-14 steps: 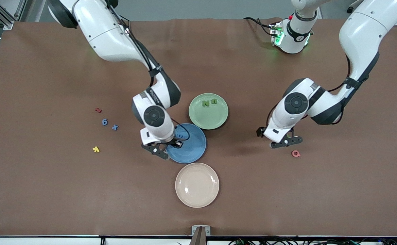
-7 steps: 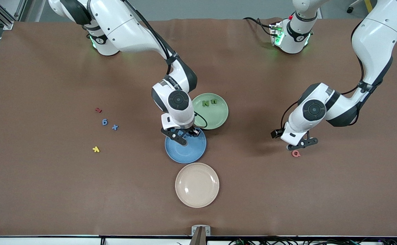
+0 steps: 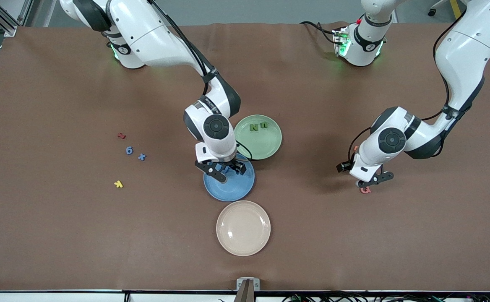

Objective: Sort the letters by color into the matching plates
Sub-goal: 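Drop the G into the blue plate while the left gripper reaches the green p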

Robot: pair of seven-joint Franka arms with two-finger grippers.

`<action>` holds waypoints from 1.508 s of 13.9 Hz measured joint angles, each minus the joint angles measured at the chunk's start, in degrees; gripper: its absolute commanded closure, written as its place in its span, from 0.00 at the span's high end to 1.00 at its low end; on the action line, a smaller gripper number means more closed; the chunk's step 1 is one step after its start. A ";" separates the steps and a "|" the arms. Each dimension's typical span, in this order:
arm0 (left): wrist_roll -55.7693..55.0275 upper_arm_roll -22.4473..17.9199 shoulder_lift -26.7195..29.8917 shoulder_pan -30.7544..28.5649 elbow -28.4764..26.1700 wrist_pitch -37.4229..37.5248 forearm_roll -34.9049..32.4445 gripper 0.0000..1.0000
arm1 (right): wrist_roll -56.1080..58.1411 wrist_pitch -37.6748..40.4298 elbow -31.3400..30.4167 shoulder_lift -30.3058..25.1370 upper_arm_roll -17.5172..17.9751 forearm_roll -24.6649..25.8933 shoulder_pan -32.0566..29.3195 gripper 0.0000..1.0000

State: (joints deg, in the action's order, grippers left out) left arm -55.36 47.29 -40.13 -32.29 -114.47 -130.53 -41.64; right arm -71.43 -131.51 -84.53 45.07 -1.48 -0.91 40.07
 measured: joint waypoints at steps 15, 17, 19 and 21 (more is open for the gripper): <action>-3.37 -0.99 -3.09 0.08 0.71 -4.27 -4.69 0.56 | 33.94 -17.88 -33.95 -17.25 -1.93 5.19 -17.31 1.00; -3.37 -1.06 -3.34 0.08 1.23 -4.31 -5.03 0.54 | 39.10 -21.22 -38.01 -18.16 -2.02 5.59 -20.87 1.00; -3.37 -1.06 -3.55 0.25 1.96 -4.35 -5.32 0.51 | 42.55 -21.76 -39.96 -19.25 -2.06 5.65 -23.25 0.99; -3.38 -1.11 -3.75 0.57 2.28 -4.36 -5.39 0.49 | 44.40 -21.76 -41.65 -20.63 -2.06 5.67 -24.43 0.97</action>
State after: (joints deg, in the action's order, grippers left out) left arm -58.74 46.17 -43.88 -31.72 -112.18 -134.88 -47.04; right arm -27.02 -153.27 -126.18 24.44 -3.54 4.75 15.63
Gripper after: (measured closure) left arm 0.471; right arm 0.004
